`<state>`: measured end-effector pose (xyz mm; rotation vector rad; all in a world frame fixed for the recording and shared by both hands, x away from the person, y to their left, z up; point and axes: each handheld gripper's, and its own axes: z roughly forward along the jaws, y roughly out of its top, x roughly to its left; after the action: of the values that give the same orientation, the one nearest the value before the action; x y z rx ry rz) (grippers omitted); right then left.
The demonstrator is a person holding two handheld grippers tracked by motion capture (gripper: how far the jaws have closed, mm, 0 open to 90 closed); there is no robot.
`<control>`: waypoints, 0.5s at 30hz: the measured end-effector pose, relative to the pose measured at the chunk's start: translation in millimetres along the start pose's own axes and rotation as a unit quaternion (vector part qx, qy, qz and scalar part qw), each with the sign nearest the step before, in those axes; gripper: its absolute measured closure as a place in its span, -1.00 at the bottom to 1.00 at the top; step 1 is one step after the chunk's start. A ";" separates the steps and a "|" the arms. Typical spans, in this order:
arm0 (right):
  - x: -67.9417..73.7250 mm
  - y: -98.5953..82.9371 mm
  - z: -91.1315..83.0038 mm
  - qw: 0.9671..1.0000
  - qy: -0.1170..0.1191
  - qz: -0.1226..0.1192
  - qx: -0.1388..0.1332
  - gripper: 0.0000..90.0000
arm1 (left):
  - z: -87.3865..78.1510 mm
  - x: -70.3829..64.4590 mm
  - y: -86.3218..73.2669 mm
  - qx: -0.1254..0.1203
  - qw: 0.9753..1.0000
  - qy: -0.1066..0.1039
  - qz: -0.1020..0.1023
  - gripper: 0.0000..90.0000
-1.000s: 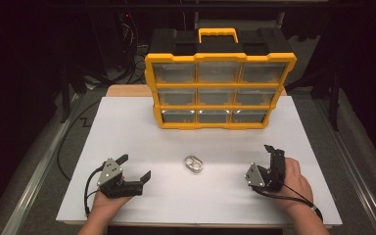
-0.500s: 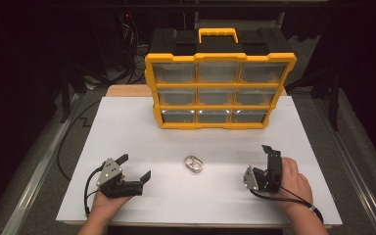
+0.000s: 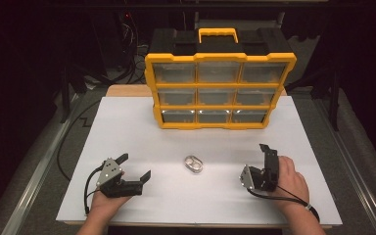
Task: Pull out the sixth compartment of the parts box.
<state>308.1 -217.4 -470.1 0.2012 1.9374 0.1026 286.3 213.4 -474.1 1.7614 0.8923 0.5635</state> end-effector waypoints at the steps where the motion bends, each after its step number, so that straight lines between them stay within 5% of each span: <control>1: -0.7 1.6 0.2 1.000 -0.004 -0.004 0.000 -0.88 | 0.0 0.0 0.0 0.000 1.000 0.000 0.000 -0.99; 15: 1.6 31.1 8.8 1.000 -0.011 -0.012 -0.001 -0.64 | 0.3 8.5 -1.8 -0.001 1.000 0.003 -0.009 -0.99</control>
<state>318.6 -186.8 -469.6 0.1770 1.9163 0.0858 291.2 220.2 -476.3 1.7499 0.9106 0.5567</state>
